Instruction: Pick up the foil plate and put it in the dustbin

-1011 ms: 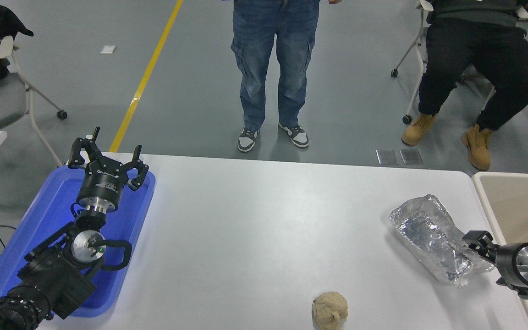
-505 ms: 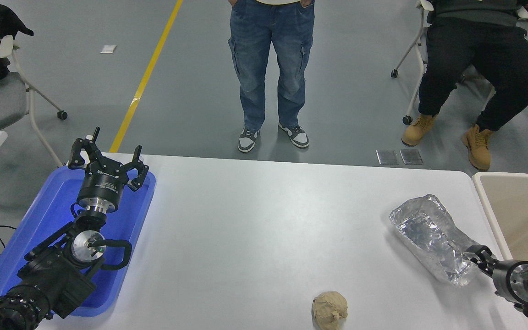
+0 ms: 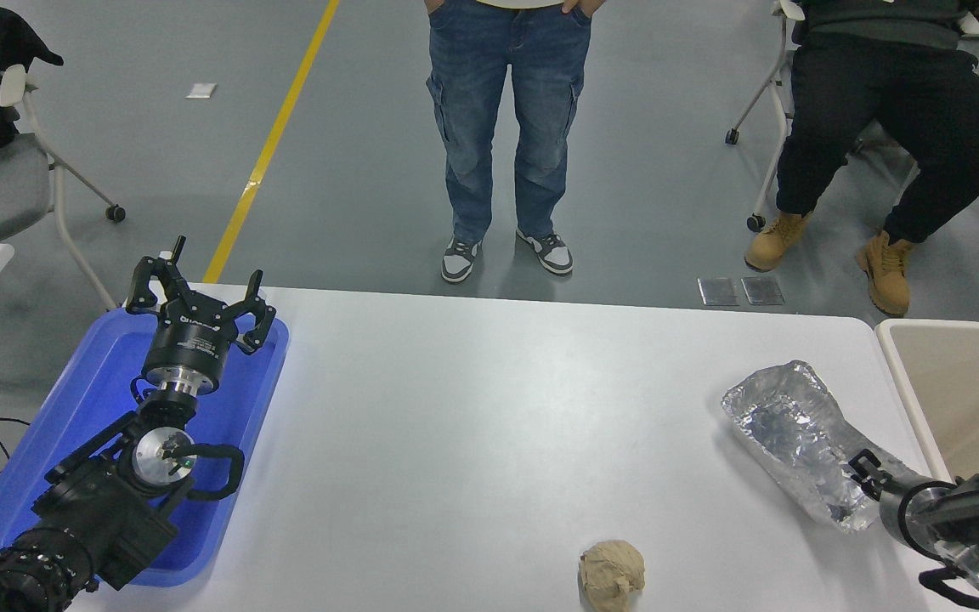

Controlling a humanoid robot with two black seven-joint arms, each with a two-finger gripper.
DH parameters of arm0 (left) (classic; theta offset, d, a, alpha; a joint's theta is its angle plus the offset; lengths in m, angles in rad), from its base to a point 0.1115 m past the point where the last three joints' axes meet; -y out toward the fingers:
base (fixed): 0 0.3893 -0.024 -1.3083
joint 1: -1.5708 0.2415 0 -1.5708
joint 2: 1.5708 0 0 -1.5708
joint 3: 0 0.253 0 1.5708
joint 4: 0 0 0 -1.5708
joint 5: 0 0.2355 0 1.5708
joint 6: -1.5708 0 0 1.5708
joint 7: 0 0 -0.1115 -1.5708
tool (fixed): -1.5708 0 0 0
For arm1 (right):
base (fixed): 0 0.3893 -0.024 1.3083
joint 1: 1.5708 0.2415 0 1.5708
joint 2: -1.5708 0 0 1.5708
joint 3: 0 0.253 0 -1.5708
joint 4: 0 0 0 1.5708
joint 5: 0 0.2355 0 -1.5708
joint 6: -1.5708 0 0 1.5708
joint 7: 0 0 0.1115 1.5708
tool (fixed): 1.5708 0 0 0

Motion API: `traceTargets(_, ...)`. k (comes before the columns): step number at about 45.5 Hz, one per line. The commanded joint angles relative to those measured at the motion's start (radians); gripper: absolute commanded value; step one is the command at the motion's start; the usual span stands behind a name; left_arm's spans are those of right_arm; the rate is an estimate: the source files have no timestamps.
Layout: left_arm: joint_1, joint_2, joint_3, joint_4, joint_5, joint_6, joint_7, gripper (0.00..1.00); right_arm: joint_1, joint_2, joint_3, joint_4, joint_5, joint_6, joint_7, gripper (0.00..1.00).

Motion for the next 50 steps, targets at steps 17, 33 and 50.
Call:
traceTargets(17,0.001,0.000,0.000,0.000,0.000,0.000,0.001,1.00,-0.054,0.043,0.019,-0.011,-0.004,-0.052,0.033,0.00)
traceTargets(33,0.001,0.000,0.000,0.000,0.000,0.000,0.001,1.00,-0.050,0.041,0.019,-0.008,-0.004,-0.051,0.034,0.00)
traceTargets(50,-0.001,0.000,0.000,0.000,0.000,-0.001,0.001,1.00,0.169,-0.130,-0.045,0.121,-0.004,0.038,0.024,0.00)
